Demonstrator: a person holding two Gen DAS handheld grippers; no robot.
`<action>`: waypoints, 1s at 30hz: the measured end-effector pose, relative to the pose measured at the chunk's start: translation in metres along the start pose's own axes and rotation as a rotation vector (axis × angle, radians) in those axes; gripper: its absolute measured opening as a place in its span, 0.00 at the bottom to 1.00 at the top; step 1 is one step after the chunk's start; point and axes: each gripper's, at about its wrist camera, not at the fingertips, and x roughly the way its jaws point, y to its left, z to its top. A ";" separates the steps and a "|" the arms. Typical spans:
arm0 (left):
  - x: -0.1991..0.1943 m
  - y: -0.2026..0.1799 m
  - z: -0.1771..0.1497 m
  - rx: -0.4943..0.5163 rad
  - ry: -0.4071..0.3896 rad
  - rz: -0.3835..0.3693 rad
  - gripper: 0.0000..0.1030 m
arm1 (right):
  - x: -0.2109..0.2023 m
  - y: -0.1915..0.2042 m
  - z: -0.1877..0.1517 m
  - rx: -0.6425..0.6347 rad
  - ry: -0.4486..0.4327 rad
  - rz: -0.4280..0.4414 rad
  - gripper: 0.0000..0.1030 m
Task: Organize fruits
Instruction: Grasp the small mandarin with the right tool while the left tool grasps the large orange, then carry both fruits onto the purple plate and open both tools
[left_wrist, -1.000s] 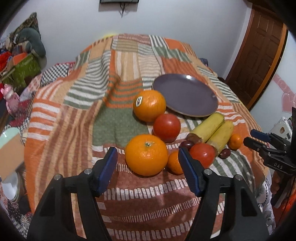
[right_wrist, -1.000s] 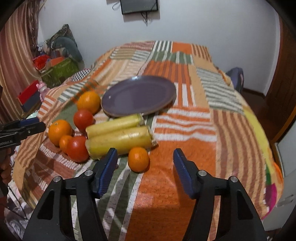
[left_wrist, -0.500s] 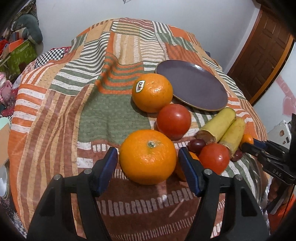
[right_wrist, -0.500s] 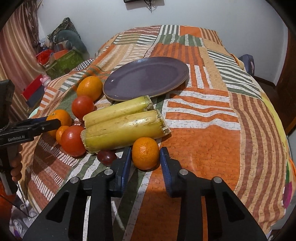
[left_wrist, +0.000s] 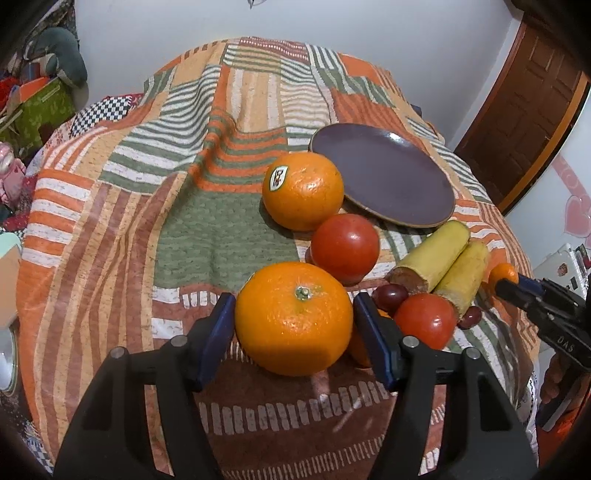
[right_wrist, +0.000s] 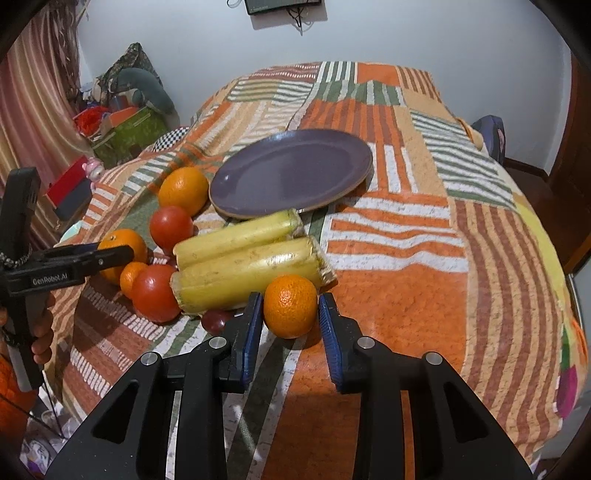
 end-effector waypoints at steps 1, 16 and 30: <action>-0.003 -0.001 0.000 0.001 -0.007 -0.002 0.63 | -0.002 0.000 0.002 -0.001 -0.007 -0.003 0.27; -0.057 -0.034 0.047 0.067 -0.177 -0.029 0.63 | -0.034 0.002 0.047 -0.038 -0.176 -0.049 0.27; -0.049 -0.063 0.101 0.127 -0.232 -0.042 0.63 | -0.033 0.005 0.097 -0.093 -0.292 -0.091 0.27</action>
